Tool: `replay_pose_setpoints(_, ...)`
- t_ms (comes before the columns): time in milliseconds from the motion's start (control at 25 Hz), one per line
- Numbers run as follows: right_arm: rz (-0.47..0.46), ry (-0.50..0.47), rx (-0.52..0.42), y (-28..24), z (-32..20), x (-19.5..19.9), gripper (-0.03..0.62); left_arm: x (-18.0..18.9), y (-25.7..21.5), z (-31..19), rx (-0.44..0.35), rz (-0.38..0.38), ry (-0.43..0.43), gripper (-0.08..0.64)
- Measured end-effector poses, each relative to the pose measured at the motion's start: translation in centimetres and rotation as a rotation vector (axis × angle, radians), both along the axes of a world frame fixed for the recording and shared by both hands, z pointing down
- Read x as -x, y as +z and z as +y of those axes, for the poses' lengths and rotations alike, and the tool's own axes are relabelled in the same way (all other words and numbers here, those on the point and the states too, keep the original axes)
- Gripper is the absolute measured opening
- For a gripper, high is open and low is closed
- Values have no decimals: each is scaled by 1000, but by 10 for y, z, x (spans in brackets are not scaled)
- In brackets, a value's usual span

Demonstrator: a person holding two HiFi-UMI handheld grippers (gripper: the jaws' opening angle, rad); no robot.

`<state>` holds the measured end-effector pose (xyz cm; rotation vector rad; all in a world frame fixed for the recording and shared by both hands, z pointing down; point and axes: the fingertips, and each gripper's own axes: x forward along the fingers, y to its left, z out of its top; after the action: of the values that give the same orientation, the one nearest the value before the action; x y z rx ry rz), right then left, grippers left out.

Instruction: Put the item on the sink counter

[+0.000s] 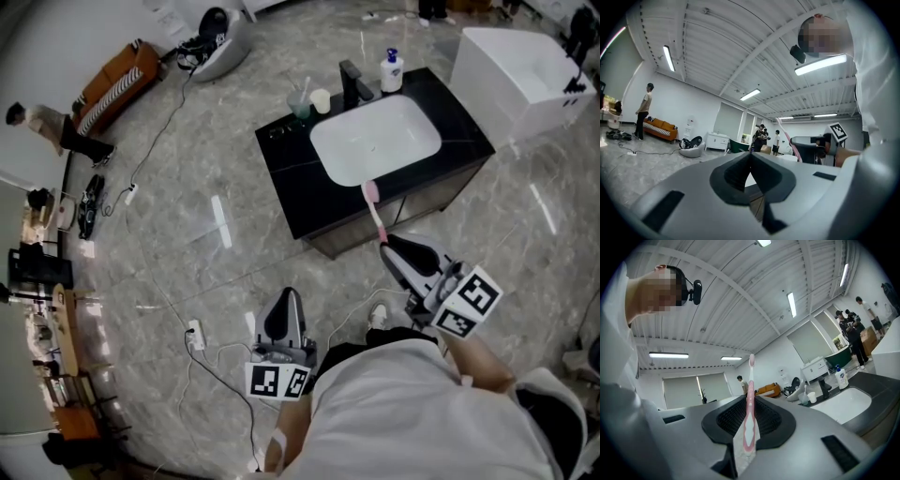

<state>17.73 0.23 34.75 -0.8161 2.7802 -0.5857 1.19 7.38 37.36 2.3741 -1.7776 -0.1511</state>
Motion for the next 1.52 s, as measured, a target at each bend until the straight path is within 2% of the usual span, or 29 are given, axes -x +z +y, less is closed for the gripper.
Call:
replay_pose_setpoints(160, -34, -22, 34, 7, -12, 2, 75, -11, -4, -7, 4, -37, -1, 3)
replay_pose_setpoints(440, -51, -87, 47, 12, -19, 11, 75, -14, -6, -12, 14, -109, -50, 3)
replay_pose_setpoints(600, -55, -99, 55, 16, -18, 13, 75, -14, -8, -13, 11, -123, -56, 3)
replay_pose_setpoints(1120, -39, -90, 42, 9, -18, 9, 75, -25, -13, -32, -14, -115, -1, 3)
replay_pose_setpoints(1520, -5, -49, 4, -1, -46, 35, 75, 2, -7, -67, -39, -75, 38, 3)
